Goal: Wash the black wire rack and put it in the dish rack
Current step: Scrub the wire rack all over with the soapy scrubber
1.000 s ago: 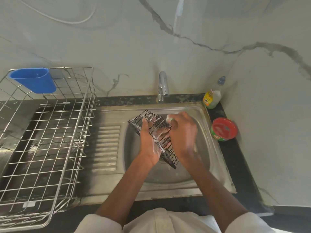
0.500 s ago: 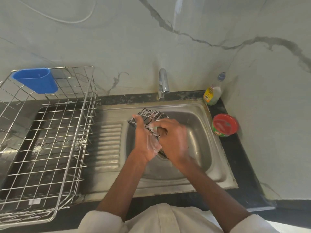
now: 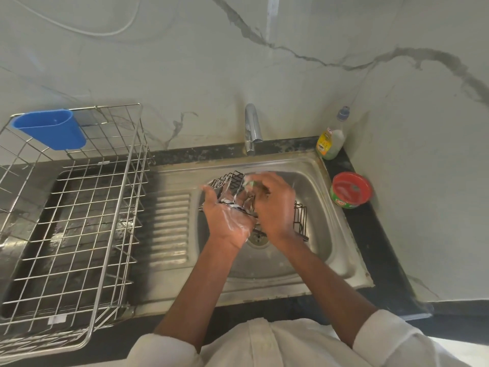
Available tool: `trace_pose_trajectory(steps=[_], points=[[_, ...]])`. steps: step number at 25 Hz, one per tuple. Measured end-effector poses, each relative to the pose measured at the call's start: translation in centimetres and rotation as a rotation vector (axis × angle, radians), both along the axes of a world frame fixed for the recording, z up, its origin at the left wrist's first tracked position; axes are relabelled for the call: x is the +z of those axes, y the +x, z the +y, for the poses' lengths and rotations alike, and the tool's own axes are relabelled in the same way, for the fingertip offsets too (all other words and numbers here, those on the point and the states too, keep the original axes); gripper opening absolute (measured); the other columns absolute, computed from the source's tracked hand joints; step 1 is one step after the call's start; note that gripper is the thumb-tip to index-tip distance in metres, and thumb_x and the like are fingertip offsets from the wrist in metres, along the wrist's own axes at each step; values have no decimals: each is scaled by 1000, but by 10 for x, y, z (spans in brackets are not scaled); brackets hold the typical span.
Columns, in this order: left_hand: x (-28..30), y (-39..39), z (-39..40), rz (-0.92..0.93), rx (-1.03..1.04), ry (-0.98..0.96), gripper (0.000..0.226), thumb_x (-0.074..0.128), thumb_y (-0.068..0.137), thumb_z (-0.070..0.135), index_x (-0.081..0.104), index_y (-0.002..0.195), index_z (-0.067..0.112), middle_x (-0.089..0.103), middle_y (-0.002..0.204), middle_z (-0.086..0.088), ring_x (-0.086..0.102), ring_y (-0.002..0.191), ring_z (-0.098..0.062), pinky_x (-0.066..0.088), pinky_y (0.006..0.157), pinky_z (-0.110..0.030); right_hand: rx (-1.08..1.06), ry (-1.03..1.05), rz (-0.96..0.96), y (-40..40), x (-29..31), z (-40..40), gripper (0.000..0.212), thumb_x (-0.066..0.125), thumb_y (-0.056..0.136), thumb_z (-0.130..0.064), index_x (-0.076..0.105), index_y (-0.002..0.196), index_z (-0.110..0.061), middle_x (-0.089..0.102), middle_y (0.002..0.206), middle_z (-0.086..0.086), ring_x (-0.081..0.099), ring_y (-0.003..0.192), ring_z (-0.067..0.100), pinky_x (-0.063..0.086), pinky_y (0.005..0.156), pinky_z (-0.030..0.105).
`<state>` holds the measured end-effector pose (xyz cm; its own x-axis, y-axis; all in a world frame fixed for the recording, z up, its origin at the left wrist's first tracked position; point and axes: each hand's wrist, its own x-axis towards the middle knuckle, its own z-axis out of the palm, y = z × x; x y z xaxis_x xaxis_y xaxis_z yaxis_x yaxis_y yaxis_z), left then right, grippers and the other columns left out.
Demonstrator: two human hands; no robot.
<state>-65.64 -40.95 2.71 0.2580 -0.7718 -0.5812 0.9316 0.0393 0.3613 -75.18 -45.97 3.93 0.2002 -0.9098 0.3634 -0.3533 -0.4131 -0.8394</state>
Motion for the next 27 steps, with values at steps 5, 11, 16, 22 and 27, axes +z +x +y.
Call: trace_pose_trajectory(steps=[5,11,16,22,27], points=[[3,3,0,-30,-26,19,69,39,101,77,64,103,13,76,86,-22,76,65,-30,62,58,-31,230,-264,149,-21,-5,21,25,61,89,7,80,101,-4,74,102,5,71,83,13,57,71,18],[0,-2,-2,-59,-75,17,79,37,100,80,75,106,11,76,96,-19,74,80,-32,60,69,-38,86,-136,299,-13,5,-9,42,64,80,22,80,107,-6,73,98,4,67,84,19,53,72,15],[-7,2,0,-72,-69,18,88,35,98,82,86,94,11,75,112,-22,75,94,-37,57,92,-48,-13,-25,237,-27,-3,1,37,67,82,17,80,103,-12,77,97,2,67,77,9,50,70,6],[1,-2,1,-18,-29,-15,78,40,100,79,66,128,11,73,123,-27,75,104,-42,63,80,-51,33,2,193,-25,0,5,33,66,88,10,81,105,-14,77,96,-1,65,70,2,48,65,7],[1,-10,2,-38,-67,16,88,44,94,86,62,141,13,76,108,-18,77,92,-33,64,76,-45,102,-148,255,-7,6,3,31,62,87,8,80,104,-10,76,94,4,69,84,20,57,69,28]])
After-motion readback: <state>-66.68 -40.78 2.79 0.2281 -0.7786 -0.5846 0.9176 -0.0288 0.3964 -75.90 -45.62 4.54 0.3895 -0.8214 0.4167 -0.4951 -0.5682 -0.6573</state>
